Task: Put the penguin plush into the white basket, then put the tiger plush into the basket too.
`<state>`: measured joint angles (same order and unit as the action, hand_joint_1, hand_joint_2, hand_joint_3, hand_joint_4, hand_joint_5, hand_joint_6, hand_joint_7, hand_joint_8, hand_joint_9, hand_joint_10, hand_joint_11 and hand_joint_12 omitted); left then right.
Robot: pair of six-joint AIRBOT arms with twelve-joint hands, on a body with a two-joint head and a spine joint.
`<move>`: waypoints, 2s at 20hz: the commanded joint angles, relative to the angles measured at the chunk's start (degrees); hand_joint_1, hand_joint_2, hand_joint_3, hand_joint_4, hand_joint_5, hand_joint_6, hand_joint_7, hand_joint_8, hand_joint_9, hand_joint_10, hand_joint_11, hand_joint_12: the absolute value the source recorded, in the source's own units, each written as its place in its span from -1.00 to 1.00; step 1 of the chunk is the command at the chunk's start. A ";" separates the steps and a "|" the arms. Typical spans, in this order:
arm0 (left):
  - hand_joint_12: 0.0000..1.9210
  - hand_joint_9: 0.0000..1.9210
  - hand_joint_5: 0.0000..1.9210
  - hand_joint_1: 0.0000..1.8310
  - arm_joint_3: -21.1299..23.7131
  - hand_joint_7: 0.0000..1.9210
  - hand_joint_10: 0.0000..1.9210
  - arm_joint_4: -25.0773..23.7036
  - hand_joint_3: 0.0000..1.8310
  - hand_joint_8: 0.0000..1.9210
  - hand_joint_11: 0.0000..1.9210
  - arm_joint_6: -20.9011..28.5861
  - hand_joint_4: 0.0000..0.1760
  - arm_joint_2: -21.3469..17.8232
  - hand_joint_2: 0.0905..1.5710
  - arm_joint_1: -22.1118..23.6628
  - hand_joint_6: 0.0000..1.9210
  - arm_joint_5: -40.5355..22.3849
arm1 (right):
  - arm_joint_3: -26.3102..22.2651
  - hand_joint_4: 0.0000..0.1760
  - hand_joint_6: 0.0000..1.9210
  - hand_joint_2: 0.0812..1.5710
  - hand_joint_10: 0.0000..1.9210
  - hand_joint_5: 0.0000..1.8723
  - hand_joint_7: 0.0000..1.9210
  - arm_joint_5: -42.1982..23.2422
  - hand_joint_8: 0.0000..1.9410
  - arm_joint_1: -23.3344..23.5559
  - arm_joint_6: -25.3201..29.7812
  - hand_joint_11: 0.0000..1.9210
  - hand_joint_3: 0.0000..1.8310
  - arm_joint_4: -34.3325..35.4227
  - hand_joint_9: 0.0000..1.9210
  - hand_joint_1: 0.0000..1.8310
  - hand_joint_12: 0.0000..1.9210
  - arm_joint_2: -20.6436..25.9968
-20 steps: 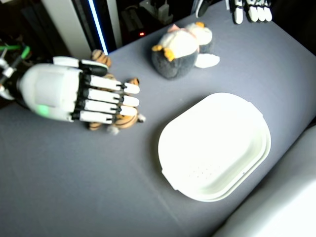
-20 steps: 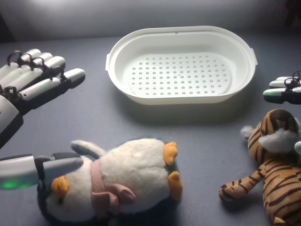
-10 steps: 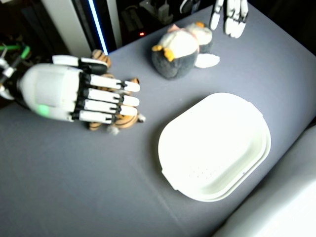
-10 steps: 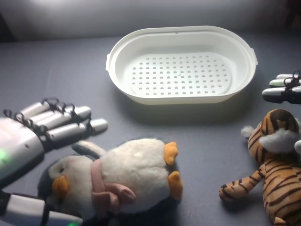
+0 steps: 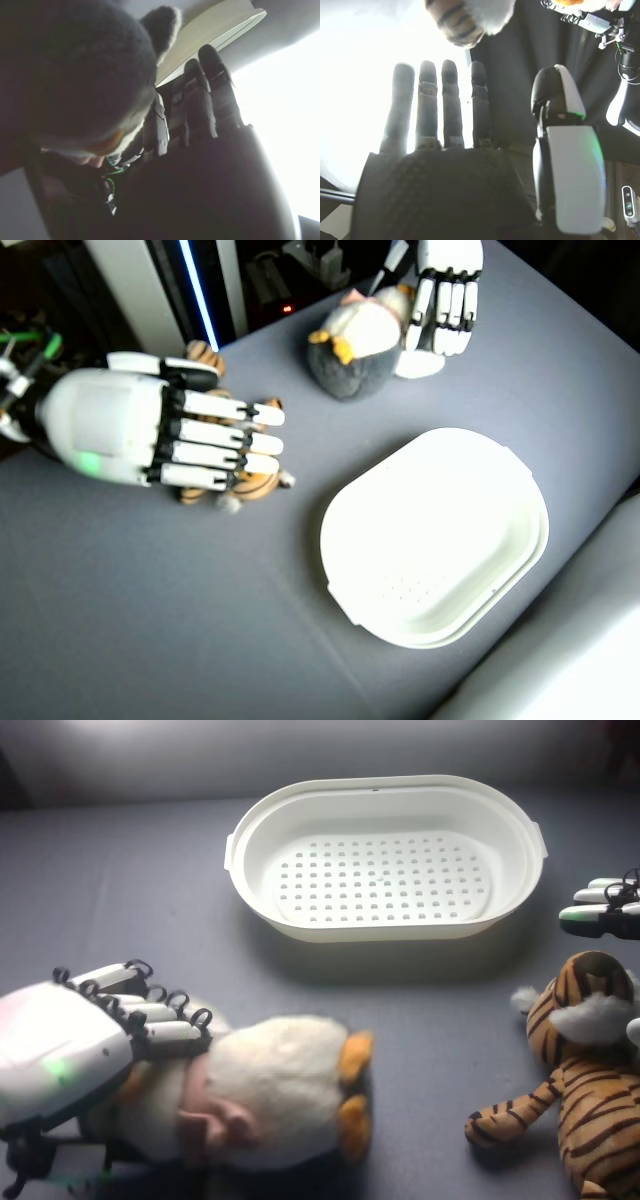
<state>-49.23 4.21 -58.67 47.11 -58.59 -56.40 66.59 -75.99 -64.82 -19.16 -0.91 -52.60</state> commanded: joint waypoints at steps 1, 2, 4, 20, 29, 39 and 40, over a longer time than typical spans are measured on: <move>0.53 0.03 0.09 0.38 -0.57 -0.07 0.10 0.72 -1.00 0.33 -0.19 -0.44 -1.00 0.10 0.40 0.99 -0.42 -8.67 | 0.24 -0.43 -1.00 0.46 -1.00 -0.51 -0.63 -6.94 -1.00 0.36 0.65 -0.99 -1.00 1.58 -0.68 -0.34 -0.24 0.09; 0.56 0.06 0.17 0.38 -0.92 -0.08 0.29 0.83 -1.00 0.42 -0.01 -0.12 -1.00 0.14 0.40 1.69 -0.52 -10.80 | 0.27 -0.42 -1.00 0.46 -1.00 -0.51 -0.63 -6.94 -1.00 0.36 0.65 -0.99 -1.00 1.62 -0.67 -0.33 -0.23 0.09; 0.50 0.08 0.18 0.39 -2.05 -0.01 0.16 0.62 -1.00 0.31 0.01 1.16 -1.00 0.31 0.37 4.25 -0.47 -14.82 | 0.31 -0.20 -1.00 0.46 -1.00 -0.51 -0.63 -6.93 -1.00 0.36 0.65 -0.99 -1.00 1.63 -0.67 -0.37 -0.22 0.08; 0.35 -0.21 -0.34 0.18 -24.29 -0.26 -0.52 9.26 -1.00 -0.89 -0.45 -6.45 -0.80 15.67 0.16 32.40 -0.96 6.23 | 1.92 -0.69 -1.00 0.47 -1.00 -0.49 -0.62 -7.38 -1.00 1.71 1.59 -0.92 -1.00 0.21 -0.65 -0.28 -0.27 -1.22; 0.12 -0.39 -0.97 -0.16 -14.92 -0.65 -1.00 6.71 -1.00 -1.00 -0.66 -9.41 1.00 9.35 -0.01 26.77 -1.00 -3.30 | -2.65 0.97 -1.00 0.46 -1.00 -0.58 -0.73 -9.11 -1.00 5.39 2.03 -0.84 -1.00 -12.14 -0.75 -0.25 -0.67 3.78; 0.19 -0.60 -0.88 0.05 -6.29 -0.73 -1.00 0.98 -1.00 -1.00 -0.99 -5.93 0.70 2.10 0.04 17.93 -0.99 -11.57 | -4.22 0.86 -1.00 0.36 -1.00 -0.68 -0.83 6.57 -1.00 5.28 8.67 -0.73 -1.00 -25.62 -0.79 0.09 -0.91 6.53; 0.15 -0.60 -0.87 0.04 -6.18 -0.72 -1.00 0.80 -1.00 -1.00 -1.00 -5.66 0.68 2.09 0.04 17.73 -0.99 -11.83 | -4.17 0.87 -1.00 0.36 -1.00 -0.70 -0.83 8.35 -1.00 5.28 9.21 -0.74 -1.00 -26.98 -0.79 0.09 -0.91 6.54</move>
<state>-55.57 5.10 -64.38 49.74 -41.17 -60.55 62.35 -62.74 -59.83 -10.46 -30.04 -46.39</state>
